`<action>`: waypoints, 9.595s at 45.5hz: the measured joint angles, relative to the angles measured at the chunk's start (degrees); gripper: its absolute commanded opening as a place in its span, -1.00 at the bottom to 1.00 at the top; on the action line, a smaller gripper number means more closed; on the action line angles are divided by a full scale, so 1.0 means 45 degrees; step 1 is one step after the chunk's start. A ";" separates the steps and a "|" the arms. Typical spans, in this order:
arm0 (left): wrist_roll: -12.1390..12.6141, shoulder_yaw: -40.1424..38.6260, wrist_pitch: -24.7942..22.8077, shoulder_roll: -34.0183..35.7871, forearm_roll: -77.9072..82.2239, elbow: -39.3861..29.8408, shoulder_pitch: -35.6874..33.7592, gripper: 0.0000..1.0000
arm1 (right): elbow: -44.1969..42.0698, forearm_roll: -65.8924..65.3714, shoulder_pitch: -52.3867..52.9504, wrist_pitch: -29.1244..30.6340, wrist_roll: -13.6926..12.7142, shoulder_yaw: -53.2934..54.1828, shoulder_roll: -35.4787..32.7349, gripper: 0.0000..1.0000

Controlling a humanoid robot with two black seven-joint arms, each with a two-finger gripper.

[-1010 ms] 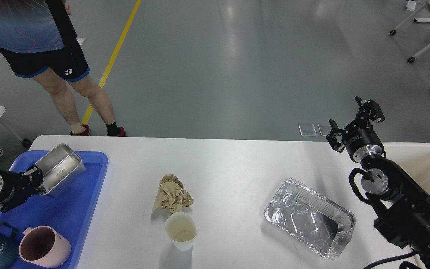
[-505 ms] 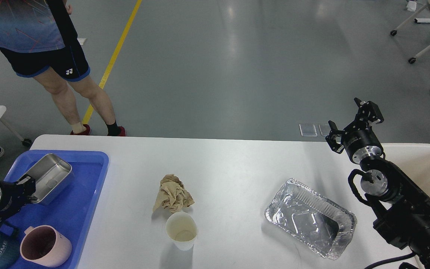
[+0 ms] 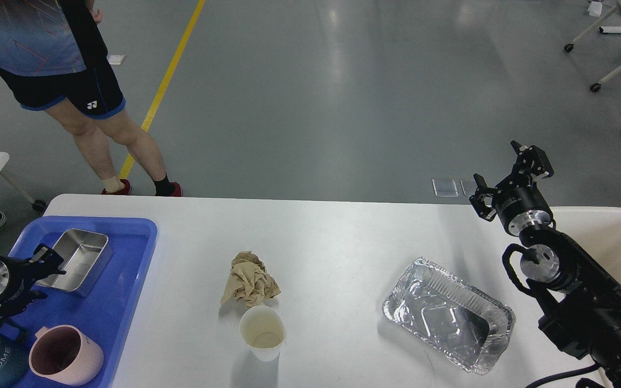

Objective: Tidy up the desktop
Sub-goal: 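Lift the steel box with the left gripper and lower it into the blue tray, then open the left gripper and raise it away from the tray, then lower the right gripper to the foil tray edge and grasp it, then lift the foil tray with the right gripper and carry it over the table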

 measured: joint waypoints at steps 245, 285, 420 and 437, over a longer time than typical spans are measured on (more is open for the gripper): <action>-0.6344 -0.9392 0.1798 -0.6418 -0.3155 -0.1952 0.2076 0.93 | 1.3028 -0.1326 -0.0009 0.2994 -0.2776 -1.2587 -1.6614 1.00; -0.6312 -0.9251 0.1982 -0.6360 -0.3135 -0.1889 0.2387 0.93 | 0.6850 -0.3744 -0.1041 0.1042 -0.2930 -1.3428 -0.8595 1.00; -0.6150 -0.8917 0.2432 -0.6490 -0.3006 -0.1818 0.3061 0.93 | 0.3963 -0.6437 0.4188 0.5091 -0.3261 -1.2272 -0.5837 -1.00; -0.6171 -0.8864 0.2630 -0.6548 -0.2978 -0.1813 0.3136 0.94 | 0.2228 -0.6360 0.6584 0.6491 -0.3786 -1.4237 -0.2665 -1.00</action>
